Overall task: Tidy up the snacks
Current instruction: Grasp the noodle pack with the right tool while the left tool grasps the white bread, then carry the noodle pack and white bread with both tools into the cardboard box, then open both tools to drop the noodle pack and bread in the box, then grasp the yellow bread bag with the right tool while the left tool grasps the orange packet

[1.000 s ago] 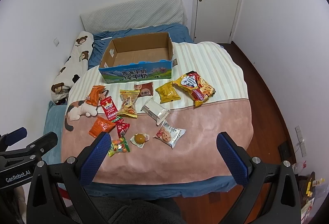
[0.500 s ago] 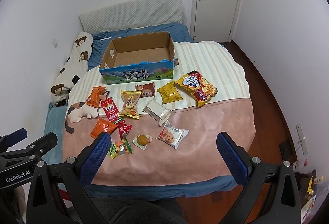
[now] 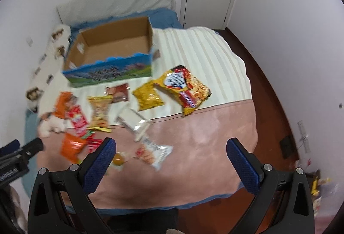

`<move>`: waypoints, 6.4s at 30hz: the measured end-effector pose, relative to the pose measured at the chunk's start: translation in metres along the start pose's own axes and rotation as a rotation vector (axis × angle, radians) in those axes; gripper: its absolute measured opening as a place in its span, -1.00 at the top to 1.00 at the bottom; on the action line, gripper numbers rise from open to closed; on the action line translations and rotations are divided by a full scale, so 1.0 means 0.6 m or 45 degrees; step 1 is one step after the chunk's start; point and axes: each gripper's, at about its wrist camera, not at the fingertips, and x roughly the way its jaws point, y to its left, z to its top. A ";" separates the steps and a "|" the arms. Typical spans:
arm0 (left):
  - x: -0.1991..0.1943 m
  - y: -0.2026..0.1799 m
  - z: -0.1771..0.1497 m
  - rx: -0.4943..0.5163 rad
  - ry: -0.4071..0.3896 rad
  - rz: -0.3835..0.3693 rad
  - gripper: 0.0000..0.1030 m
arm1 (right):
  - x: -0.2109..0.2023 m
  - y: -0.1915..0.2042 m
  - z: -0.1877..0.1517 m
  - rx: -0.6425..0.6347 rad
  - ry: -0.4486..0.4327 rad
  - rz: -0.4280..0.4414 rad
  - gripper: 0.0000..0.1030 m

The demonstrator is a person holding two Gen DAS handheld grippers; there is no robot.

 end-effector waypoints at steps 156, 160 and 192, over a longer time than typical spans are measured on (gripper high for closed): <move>0.279 -0.069 0.548 0.091 0.088 -0.078 -0.74 | 0.477 0.244 0.473 -0.072 0.299 0.401 -0.88; 0.233 -0.077 0.525 0.111 0.026 -0.075 -0.74 | 0.420 0.229 0.455 -0.056 0.220 0.398 -0.88; 0.278 0.060 -0.014 0.217 0.313 0.273 -0.74 | 0.412 0.233 0.003 0.001 0.652 0.604 -0.88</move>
